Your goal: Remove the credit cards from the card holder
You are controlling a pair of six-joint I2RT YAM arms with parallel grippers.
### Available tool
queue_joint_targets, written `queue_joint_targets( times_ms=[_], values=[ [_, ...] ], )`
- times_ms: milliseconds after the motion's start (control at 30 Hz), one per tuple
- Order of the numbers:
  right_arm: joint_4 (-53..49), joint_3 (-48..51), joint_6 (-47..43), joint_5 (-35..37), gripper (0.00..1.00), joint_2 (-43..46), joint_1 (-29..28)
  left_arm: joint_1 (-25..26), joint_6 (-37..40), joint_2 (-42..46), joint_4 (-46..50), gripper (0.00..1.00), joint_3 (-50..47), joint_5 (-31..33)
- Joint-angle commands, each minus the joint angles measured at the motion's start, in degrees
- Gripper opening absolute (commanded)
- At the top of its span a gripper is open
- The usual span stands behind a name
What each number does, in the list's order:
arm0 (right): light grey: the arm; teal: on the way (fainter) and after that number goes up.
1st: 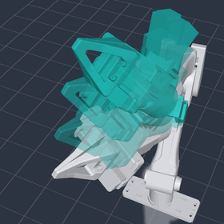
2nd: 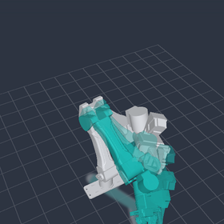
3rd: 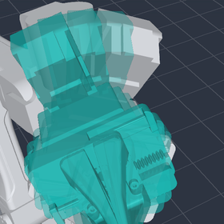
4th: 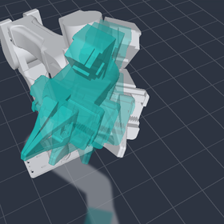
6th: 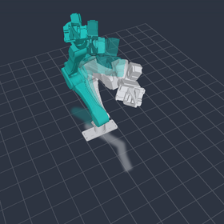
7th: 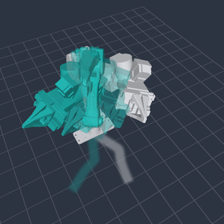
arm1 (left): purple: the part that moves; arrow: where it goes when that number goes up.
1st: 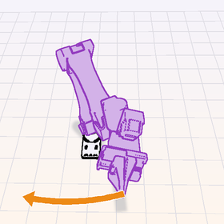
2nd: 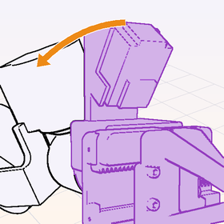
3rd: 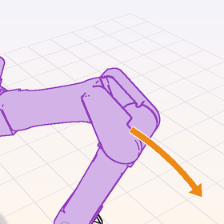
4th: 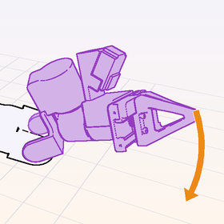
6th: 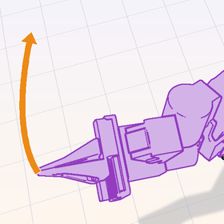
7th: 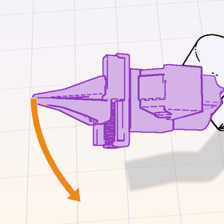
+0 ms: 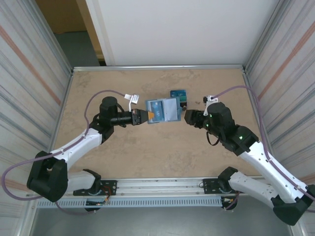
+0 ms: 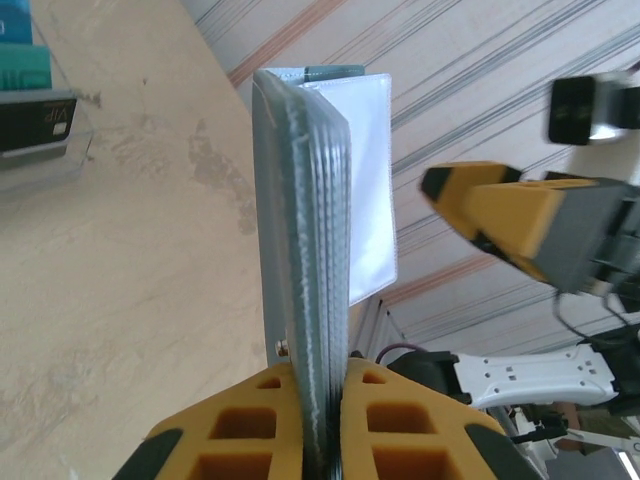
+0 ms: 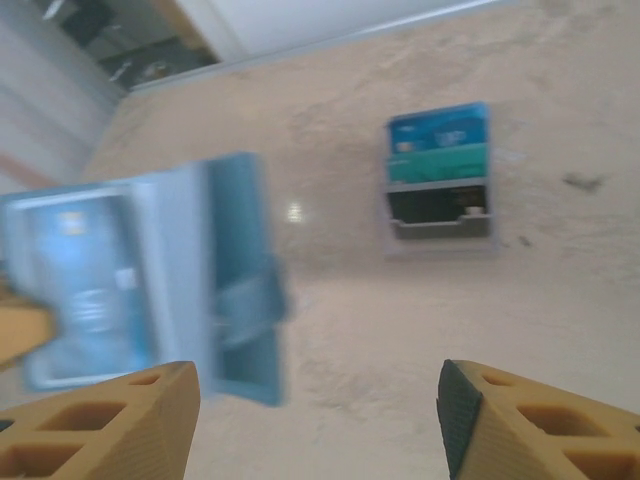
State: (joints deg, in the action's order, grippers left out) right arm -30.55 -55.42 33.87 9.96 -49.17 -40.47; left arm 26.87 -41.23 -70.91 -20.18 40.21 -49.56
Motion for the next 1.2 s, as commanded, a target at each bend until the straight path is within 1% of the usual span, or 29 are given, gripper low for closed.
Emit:
queue_joint_targets(
  times_ms=[0, 67, 133, 200, 300, 467, 700, 867, 1033, 1167],
  values=[
    [0.4, -3.3, -2.0, -0.9, 0.64, -1.1, -3.8, 2.1, 3.8, 0.4, 1.8, 0.0, 2.6, 0.0],
    [0.0, -4.3, -1.0, -0.3, 0.64, -2.9, -4.8, 2.8, 3.8, -0.2, 1.4, 0.0, 2.8, -0.2],
    [-0.7, -5.3, -0.1, -0.1, 0.6, -4.8, -4.8, 3.3, 3.9, -0.4, 1.2, 0.0, 2.9, -0.2],
    [-0.1, -5.5, -0.6, -1.1, 0.6, -6.4, -4.7, 3.6, 4.1, -0.7, 1.4, 0.0, 3.1, -0.2],
    [0.0, -6.9, -1.9, -2.8, 0.63, -9.5, -4.7, 3.7, 4.2, -1.1, 1.2, 0.0, 3.3, -1.0],
    [-1.3, -8.7, -3.9, -2.9, 0.67, -12.0, -4.1, 3.8, 4.6, -1.5, 0.9, 0.0, 3.6, -3.0],
    [1.3, -7.2, -3.6, -9.6, 0.67, -13.2, -0.8, 3.9, 5.2, -1.5, 0.4, 0.0, 4.2, -4.9],
    [1.9, -7.2, -4.1, -15.2, 0.67, -14.8, 0.6, 3.9, 6.7, -1.5, 2.0, 0.0, 5.0, -4.7],
    [-1.1, -9.0, -5.7, -18.6, 0.67, -16.8, 1.5, 4.0, 8.7, -1.2, 4.7, 0.0, 6.1, -4.6],
    [-5.6, -10.5, -6.0, -19.6, 0.64, -19.1, 2.1, 4.0, 9.8, -0.1, 5.9, 0.0, 6.3, -3.4]
  ],
)
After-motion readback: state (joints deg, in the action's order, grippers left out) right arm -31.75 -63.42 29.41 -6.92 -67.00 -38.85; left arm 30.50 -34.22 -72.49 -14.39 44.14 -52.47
